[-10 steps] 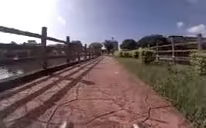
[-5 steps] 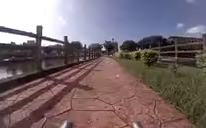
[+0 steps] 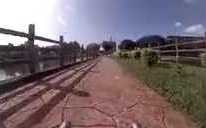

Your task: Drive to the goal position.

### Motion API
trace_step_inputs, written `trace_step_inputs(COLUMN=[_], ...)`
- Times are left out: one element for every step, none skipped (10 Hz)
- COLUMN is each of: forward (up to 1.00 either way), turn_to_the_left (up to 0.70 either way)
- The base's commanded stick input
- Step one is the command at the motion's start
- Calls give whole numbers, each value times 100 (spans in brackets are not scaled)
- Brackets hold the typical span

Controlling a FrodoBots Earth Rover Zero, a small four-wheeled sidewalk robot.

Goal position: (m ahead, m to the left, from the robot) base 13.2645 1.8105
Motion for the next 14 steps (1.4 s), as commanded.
trace_step_inputs(forward=[50,50,50,50,50,50,50,50,50,50,50,50,50,50], turn_to_the_left=[0,0,0,0,0,1,6,0,0,0,0,0,0,0])
